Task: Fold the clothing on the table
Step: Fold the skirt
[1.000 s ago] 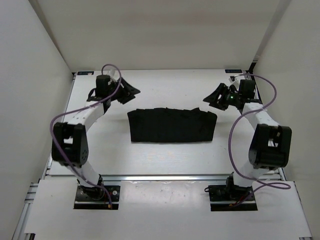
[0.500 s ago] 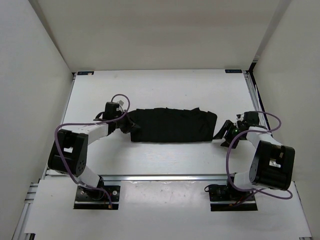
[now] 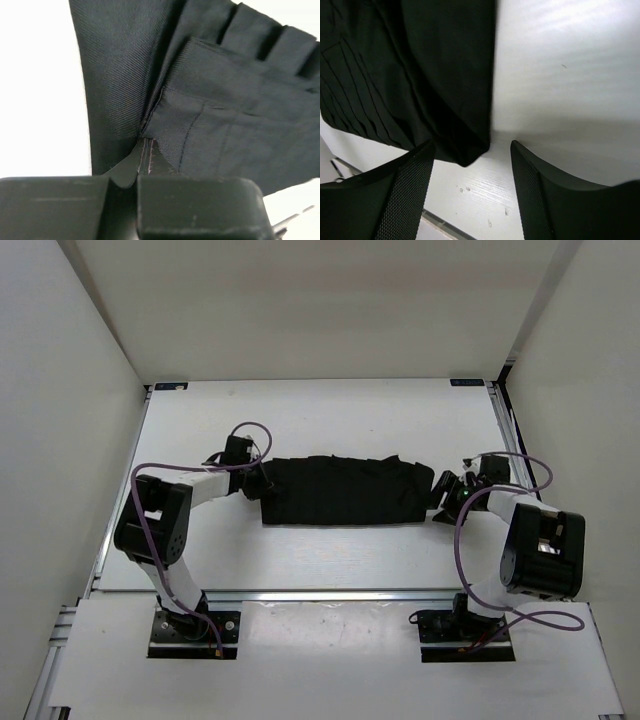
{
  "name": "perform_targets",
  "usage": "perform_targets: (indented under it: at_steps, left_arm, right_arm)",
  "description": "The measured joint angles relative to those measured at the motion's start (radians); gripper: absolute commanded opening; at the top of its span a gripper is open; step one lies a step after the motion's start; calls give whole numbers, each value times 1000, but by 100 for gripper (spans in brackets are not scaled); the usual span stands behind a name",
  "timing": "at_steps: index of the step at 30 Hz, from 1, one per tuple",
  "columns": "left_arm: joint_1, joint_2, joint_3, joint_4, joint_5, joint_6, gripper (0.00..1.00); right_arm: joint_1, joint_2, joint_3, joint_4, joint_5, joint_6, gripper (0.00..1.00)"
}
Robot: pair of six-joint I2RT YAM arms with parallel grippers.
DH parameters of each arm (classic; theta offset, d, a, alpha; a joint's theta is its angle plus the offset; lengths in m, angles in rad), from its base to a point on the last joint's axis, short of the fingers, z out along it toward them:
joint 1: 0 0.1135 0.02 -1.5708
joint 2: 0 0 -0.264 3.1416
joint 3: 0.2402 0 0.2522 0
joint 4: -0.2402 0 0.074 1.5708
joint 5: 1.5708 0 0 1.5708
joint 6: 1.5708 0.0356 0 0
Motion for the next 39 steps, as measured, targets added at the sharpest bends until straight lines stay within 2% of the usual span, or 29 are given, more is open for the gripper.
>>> perform_targets:
  at_steps: [5, 15, 18, 20, 21, 23, 28, 31, 32, 34, 39]
  left_arm:
    - [-36, 17, 51, -74, -48, 48, 0]
    - [-35, 12, 98, -171, -40, 90, 0]
    - [-31, 8, 100, -188, -35, 95, 0]
    - [-30, 8, 102, -198, -34, 100, 0]
    - [-30, 8, 102, -200, -34, 101, 0]
    - [-30, 8, 102, -201, -35, 101, 0]
    - [-32, 8, 102, -201, -35, 101, 0]
    - [-43, 8, 108, -210, -47, 108, 0]
    - [-48, 11, 121, -227, -50, 111, 3]
    - [-51, 19, 168, -256, -50, 119, 7]
    - [-31, 31, 350, -290, -46, 139, 7]
  right_arm:
    - [47, 18, 13, 57, 6, -25, 68]
    - [43, 208, 108, 184, -183, 37, 63]
    - [63, 272, 144, 224, -236, 67, 48]
    - [76, 323, 168, 245, -265, 89, 26]
    - [84, 360, 187, 251, -286, 100, 20]
    - [98, 426, 225, 255, -332, 125, 0]
    - [128, 450, 239, 260, -373, 157, 0]
    - [112, 406, 206, 237, -366, 153, 0]
    - [96, 381, 188, 223, -362, 148, 0]
    - [52, 328, 161, 182, -348, 129, 0]
    - [-46, 250, 138, 88, -305, 66, 0]
